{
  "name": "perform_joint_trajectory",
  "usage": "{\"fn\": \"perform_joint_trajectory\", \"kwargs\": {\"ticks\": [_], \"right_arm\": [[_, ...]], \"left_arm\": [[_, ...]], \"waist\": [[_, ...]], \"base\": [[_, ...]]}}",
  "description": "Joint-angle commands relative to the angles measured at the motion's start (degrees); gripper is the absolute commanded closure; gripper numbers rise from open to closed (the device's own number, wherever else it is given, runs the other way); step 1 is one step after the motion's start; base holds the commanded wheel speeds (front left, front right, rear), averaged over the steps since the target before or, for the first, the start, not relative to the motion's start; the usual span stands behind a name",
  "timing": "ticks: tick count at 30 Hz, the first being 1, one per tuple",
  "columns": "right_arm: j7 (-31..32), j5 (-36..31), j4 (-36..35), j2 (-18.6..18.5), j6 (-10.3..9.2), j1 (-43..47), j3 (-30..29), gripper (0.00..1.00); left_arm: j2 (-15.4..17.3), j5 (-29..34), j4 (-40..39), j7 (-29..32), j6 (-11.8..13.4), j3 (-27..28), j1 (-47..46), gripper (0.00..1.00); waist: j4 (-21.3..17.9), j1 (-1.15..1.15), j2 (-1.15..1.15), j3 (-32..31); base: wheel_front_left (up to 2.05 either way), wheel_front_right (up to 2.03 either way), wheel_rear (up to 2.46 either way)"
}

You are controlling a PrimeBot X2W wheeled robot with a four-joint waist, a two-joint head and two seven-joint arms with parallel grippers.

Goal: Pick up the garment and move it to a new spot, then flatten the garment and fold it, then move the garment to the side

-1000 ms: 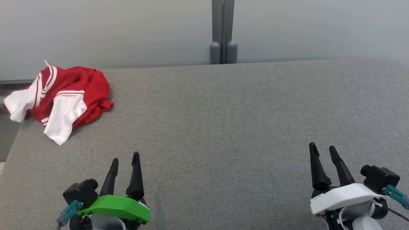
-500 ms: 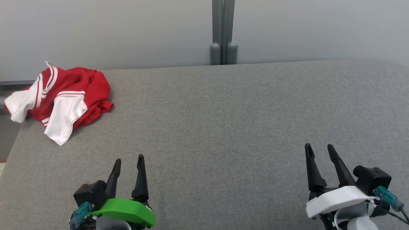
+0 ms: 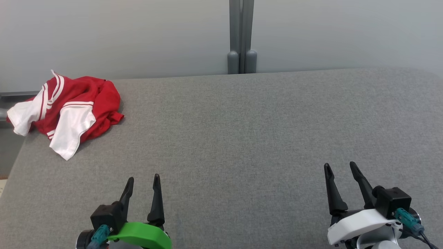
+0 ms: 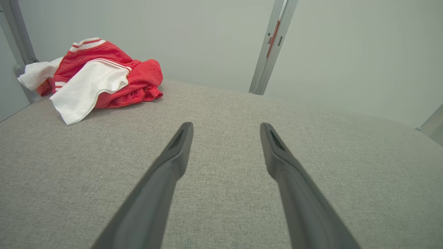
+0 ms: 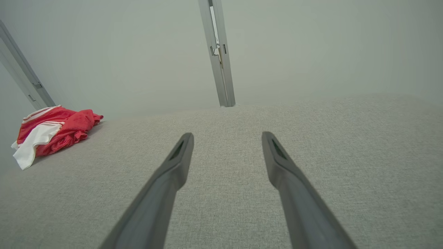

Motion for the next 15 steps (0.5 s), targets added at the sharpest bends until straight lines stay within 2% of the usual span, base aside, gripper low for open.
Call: {"fn": "perform_joint_trajectory", "kwargs": {"ticks": [1,15], "right_arm": [[-0.62,-1.38,-0.13,-0.31,0.02,0.39,0.09,0.0],[-2.13,-7.34,-0.24,-0.34,0.01,1.07,0.48,0.0]], "left_arm": [[0.37,1.53,0.03,-0.53,0.38,-0.17,0.66,0.0],[0.41,5.86,0.65,-2.05,1.42,-0.17,1.6,0.0]], "waist": [[0.05,0.0,0.0,-0.12],[0.35,0.0,0.0,-0.74]], "base": [[0.0,0.0,0.0],[0.0,0.0,0.0]]}}
